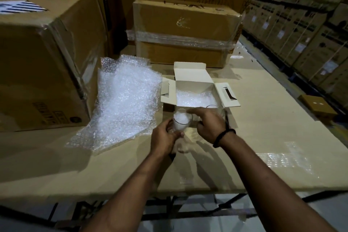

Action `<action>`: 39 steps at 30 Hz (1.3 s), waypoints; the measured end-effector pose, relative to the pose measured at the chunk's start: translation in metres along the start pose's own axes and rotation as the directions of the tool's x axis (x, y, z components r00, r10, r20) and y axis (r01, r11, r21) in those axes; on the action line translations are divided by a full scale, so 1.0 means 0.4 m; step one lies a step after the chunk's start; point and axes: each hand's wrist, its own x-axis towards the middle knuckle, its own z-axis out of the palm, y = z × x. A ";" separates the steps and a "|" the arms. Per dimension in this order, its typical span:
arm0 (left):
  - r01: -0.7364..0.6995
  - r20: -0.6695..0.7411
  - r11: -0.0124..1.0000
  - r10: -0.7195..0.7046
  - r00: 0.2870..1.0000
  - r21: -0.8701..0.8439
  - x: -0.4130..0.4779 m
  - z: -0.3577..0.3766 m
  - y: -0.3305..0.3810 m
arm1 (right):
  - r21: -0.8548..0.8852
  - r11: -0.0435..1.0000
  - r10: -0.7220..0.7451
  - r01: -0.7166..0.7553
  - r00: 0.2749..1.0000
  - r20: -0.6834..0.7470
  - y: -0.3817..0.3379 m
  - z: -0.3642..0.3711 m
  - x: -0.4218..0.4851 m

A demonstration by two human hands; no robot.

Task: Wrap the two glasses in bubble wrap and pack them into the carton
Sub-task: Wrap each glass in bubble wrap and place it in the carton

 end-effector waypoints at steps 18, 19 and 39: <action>-0.041 -0.144 0.988 0.063 0.988 0.148 0.077 -0.088 0.036 | -0.085 0.986 0.147 -0.143 0.988 0.045 0.050 0.295 -0.048; -0.060 -0.256 0.976 0.114 0.960 0.209 0.087 -0.110 0.039 | -0.083 0.986 0.144 -0.141 0.989 0.028 0.050 0.298 -0.048; -0.061 -0.306 0.701 0.386 0.870 0.711 0.197 -0.272 0.079 | -0.088 0.990 0.110 -0.113 0.993 -0.037 0.066 0.309 -0.039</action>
